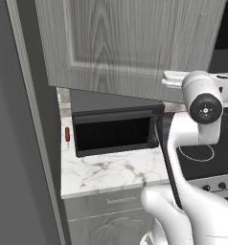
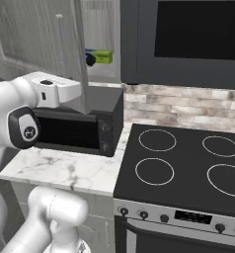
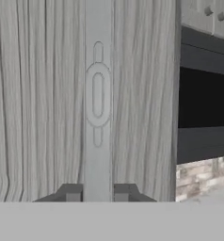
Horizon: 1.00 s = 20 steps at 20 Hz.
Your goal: Pick the dish brush and sponge from the cabinet and place them on the counter.
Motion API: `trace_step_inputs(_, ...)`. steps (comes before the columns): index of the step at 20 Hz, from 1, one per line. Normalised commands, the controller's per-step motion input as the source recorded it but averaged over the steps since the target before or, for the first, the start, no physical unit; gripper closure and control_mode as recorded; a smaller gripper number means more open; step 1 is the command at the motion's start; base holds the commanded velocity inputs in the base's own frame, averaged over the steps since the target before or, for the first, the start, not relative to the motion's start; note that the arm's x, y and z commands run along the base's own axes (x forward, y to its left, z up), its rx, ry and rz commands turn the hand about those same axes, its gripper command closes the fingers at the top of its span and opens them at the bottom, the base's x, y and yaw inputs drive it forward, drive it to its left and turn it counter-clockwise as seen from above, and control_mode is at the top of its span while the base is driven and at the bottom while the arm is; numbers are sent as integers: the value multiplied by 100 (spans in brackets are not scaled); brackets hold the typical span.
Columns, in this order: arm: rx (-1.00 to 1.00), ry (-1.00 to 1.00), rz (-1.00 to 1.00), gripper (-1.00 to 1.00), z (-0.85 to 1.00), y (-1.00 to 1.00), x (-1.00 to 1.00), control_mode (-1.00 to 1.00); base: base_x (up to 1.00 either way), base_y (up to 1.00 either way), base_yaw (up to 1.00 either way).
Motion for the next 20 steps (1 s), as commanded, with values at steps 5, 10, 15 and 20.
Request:
trace_step_inputs(5,0,-4,-4,-100,17,8,-39,-100,0,0,0)
trace_step_inputs(10,0,0,0,-100,0,0,-1,-100,0,0,0)
trace_step_inputs(15,-2,-5,0,-100,18,17,-31,-100,0,0,0)
trace_step_inputs(20,-2,-2,0,-100,32,27,-44,-100,0,0,0)
